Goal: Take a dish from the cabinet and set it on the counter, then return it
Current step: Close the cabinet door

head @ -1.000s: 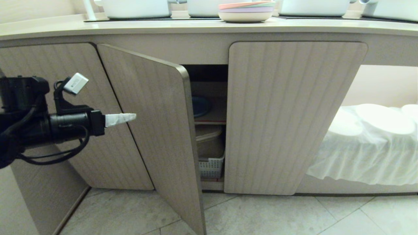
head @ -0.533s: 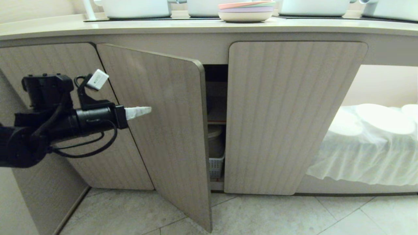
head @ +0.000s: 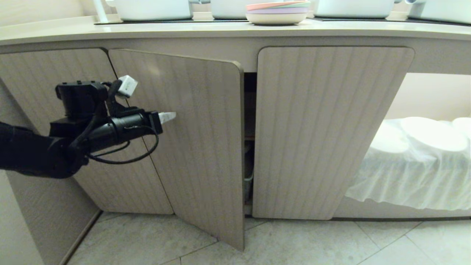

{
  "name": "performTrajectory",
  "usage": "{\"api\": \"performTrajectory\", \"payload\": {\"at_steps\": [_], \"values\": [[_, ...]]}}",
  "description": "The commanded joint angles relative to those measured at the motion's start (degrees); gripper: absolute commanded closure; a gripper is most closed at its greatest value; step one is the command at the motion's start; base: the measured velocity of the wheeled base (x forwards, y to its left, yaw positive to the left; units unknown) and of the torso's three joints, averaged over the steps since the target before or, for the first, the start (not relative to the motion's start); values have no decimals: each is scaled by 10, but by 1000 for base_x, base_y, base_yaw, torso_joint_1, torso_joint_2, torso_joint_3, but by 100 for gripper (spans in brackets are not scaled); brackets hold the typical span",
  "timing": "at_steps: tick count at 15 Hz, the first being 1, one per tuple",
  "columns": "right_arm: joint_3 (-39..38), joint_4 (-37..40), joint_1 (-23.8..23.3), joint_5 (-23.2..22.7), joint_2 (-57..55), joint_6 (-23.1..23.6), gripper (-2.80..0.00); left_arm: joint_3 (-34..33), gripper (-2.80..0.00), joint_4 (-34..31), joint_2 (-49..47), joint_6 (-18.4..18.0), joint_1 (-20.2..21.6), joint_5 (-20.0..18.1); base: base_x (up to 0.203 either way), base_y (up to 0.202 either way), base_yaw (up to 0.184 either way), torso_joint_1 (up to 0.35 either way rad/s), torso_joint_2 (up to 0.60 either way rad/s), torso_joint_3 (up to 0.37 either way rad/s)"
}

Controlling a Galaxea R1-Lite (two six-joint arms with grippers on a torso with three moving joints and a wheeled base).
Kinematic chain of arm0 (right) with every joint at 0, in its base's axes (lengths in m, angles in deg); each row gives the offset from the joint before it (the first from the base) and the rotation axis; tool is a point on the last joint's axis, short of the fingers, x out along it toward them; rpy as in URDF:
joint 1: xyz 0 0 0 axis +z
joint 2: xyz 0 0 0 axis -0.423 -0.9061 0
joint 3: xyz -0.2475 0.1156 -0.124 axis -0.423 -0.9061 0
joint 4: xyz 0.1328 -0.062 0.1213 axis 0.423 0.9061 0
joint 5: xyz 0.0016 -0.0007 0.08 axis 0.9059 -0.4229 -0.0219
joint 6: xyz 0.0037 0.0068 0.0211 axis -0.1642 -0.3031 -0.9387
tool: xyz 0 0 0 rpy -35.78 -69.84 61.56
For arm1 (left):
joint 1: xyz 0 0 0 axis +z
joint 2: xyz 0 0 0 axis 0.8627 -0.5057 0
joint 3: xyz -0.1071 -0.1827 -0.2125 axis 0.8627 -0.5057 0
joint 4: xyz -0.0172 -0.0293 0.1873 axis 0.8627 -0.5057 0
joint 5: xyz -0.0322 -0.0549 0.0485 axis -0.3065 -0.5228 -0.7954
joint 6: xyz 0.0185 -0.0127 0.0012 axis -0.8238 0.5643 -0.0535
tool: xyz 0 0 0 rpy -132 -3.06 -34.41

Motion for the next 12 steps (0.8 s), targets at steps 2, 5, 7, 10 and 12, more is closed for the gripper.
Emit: {"api": "performTrajectory", "payload": {"at_steps": [2,5,7,10,12], "values": [[0,0,0,0,0,0,0,-10,0,35,-5,3,-1,14,0,0,0,0,0,0],[0,0,0,0,0,0,0,-41,0,36,34,3,1,10,0,0,0,0,0,0],[0,0,0,0,0,0,0,-81,0,36,74,3,1,6,0,0,0,0,0,0],[0,0,0,0,0,0,0,-143,0,36,142,3,4,6,0,0,0,0,0,0],[0,0,0,0,0,0,0,-184,0,35,194,2,7,7,0,0,0,0,0,0]]}}
